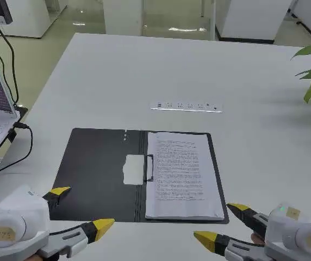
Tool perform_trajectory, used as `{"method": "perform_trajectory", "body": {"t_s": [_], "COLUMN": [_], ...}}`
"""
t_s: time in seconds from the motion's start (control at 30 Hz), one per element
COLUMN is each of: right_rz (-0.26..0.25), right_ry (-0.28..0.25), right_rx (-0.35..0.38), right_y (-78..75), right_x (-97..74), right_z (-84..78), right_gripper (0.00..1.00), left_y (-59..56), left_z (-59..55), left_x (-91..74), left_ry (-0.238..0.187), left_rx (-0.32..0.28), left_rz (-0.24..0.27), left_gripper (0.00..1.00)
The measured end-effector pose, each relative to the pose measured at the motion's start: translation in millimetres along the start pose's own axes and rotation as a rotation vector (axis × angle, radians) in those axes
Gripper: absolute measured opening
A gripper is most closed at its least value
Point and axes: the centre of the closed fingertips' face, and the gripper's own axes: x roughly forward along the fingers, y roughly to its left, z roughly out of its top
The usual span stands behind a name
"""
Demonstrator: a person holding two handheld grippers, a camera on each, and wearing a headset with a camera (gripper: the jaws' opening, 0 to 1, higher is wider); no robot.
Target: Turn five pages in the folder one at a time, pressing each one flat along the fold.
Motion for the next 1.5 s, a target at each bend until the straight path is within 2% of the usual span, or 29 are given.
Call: {"method": "perform_trajectory", "body": {"t_s": [0.17, 0.63, 0.87, 1.5], "right_rz": [0.000, -0.003, -0.007, -0.013], "right_ry": [-0.015, -0.016, -0.031, -0.021], "right_rx": [0.011, 0.023, 0.052, 0.046], "right_y": [0.3, -0.8, -4.0, -7.2], "right_x": [1.4, -0.2, -0.2, 0.9], "right_z": [2.5, -1.2, 0.7, 3.5], "right_gripper": [0.67, 0.66, 0.64, 0.65], "left_y": [-1.7, -2.8, -0.7, 7.3], "left_z": [1.6, 1.0, 3.0, 1.3], "left_x": [0.6, 1.5, 1.7, 2.5], "left_ry": [0.002, 0.008, -0.002, -0.003], "left_rx": [0.004, 0.006, -0.011, -0.025], "left_rz": [-0.002, -0.005, -0.002, 0.014], "left_gripper": [0.67, 0.67, 0.66, 0.67]}}
